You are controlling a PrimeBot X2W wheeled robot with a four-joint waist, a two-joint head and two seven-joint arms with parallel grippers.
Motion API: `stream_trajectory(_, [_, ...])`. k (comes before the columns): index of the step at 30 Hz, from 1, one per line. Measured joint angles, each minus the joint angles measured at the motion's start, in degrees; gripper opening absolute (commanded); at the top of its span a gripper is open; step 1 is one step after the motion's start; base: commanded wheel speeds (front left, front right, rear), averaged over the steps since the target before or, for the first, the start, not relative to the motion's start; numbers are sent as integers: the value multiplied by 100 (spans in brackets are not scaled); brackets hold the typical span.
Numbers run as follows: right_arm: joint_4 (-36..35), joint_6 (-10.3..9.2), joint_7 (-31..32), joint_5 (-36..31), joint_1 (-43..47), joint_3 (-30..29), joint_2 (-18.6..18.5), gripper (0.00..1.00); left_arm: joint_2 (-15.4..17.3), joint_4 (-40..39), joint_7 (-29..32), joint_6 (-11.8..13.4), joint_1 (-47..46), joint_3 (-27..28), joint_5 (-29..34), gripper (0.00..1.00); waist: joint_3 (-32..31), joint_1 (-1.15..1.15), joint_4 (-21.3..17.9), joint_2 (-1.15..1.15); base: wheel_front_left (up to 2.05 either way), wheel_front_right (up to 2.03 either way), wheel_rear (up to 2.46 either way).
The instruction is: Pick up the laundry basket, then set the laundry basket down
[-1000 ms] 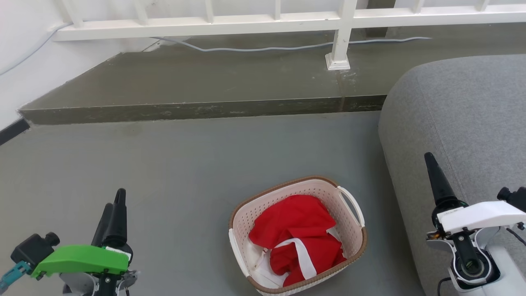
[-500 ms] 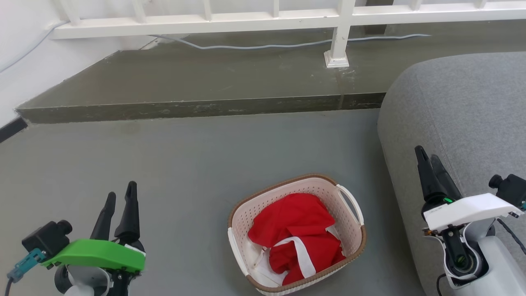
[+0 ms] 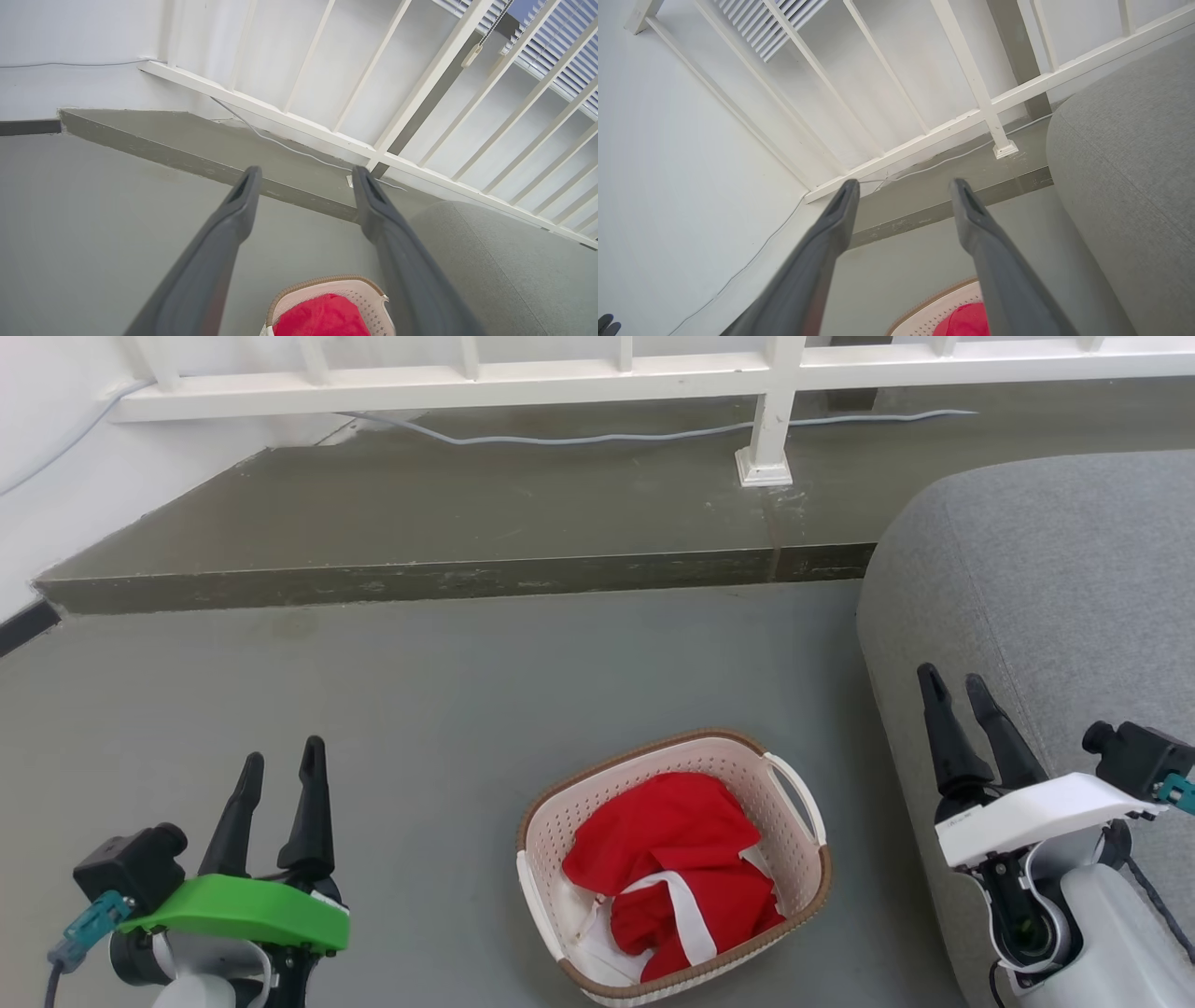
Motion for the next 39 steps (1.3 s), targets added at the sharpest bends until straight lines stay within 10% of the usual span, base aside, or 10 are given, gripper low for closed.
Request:
stream_trajectory(22, [24,4,-452,-1764,-228,250,15,100,-107,-210,-412,-1,-118,-64,1811,100,74,0,-39,0,0,0,0])
stream_trajectory(39, [92,8,-469,-1963,-229,238,104,100,-130,-194,-420,-45,-119,-74,1846,100,76,0,-70,0,0,0,0])
